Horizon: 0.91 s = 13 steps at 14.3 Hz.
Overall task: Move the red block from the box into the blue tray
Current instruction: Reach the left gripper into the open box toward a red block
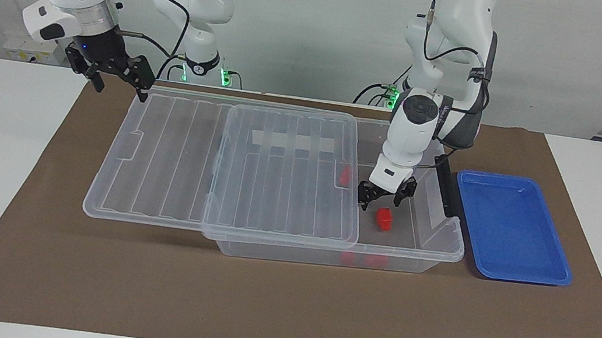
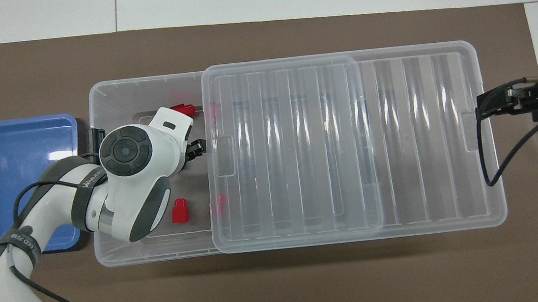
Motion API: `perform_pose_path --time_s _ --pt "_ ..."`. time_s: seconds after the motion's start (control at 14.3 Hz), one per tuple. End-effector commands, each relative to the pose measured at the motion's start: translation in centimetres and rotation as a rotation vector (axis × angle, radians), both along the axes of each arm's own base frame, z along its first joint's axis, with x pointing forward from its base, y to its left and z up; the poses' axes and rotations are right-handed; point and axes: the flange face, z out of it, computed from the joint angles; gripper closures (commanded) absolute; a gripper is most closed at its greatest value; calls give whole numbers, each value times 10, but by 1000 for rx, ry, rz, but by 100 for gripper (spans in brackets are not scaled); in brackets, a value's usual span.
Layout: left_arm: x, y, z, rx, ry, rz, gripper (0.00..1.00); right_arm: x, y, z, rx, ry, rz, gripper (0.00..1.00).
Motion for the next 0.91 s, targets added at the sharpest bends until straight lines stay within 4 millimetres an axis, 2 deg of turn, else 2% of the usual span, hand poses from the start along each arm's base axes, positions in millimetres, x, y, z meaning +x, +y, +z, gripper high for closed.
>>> perform_pose_path --time_s 0.0,0.35,0.84 --pt "-4 15 -6 18 -6 -80 0 -3 3 3 18 2 -8 0" --pt "-9 16 -27 23 5 -112 0 0 9 6 3 -5 8 0" --pt "-7 9 -44 16 -8 -128 0 3 8 12 -28 -13 39 0"
